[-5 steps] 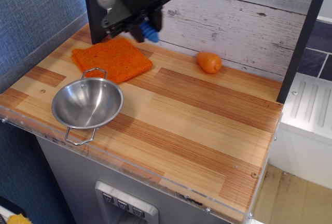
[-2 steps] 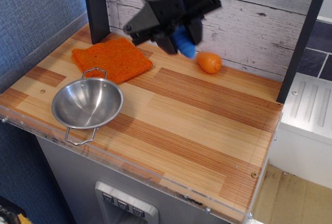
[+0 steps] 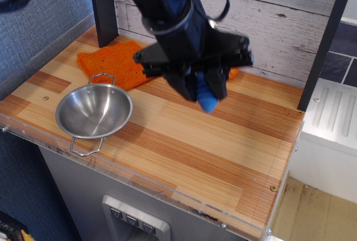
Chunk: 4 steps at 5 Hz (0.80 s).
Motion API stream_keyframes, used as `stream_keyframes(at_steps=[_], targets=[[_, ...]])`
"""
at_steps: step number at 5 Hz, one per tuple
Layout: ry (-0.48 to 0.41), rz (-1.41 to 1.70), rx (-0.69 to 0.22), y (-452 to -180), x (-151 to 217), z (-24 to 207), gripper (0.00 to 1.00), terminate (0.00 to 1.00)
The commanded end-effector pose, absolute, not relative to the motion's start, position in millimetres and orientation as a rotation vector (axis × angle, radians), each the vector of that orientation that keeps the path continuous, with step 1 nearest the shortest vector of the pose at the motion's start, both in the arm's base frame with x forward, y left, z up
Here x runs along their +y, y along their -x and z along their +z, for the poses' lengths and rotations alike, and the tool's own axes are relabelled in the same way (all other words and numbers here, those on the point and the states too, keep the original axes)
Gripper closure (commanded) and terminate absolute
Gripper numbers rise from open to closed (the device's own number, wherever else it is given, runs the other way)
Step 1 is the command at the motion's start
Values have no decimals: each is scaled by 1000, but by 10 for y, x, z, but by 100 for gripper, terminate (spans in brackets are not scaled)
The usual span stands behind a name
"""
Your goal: Move spoon to right of wok, pointed up and down.
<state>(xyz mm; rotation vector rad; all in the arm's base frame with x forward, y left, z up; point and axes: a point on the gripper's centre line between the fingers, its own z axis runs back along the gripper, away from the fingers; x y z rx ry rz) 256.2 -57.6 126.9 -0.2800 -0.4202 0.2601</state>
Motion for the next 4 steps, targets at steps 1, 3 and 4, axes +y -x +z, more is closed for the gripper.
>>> stream_keyframes(at_steps=[1,3,4], targets=[[246,62,-391,-2383,-305,1077,100,0],[198,50,-377,-2477,-200,827,100,0],[159,33,-371,-2557,-139,719,100,0]])
